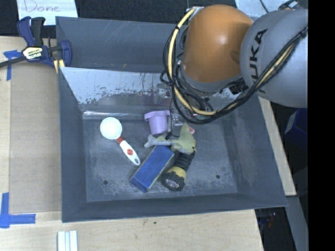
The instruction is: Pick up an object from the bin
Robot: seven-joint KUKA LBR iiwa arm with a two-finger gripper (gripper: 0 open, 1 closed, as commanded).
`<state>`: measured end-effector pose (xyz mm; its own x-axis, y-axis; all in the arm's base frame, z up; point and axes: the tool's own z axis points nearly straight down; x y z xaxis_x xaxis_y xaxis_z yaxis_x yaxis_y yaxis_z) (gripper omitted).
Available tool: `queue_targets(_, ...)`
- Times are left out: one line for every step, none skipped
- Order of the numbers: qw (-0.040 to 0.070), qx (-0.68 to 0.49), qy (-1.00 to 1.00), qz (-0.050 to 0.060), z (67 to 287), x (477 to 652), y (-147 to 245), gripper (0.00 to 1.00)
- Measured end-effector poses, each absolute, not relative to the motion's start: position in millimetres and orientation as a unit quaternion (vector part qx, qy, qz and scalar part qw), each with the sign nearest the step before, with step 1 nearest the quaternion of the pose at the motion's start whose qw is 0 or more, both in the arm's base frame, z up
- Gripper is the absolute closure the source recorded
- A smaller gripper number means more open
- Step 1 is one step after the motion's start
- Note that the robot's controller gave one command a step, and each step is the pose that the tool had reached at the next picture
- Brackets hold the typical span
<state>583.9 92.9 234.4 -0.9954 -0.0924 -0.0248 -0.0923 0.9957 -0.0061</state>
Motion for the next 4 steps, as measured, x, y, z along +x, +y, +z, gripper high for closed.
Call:
queue_targets(0.004,-0.022,1.000,0.000,212.1,571.9,125.6,0.00)
queue_targets(0.012,-0.140,0.990,-0.003,168.3,587.4,116.9,1.00)
queue_targets(0.012,-0.140,0.990,-0.003,168.4,587.4,116.9,1.00)
queue_targets(0.007,-0.140,0.990,-0.004,182.8,581.3,117.4,1.00)
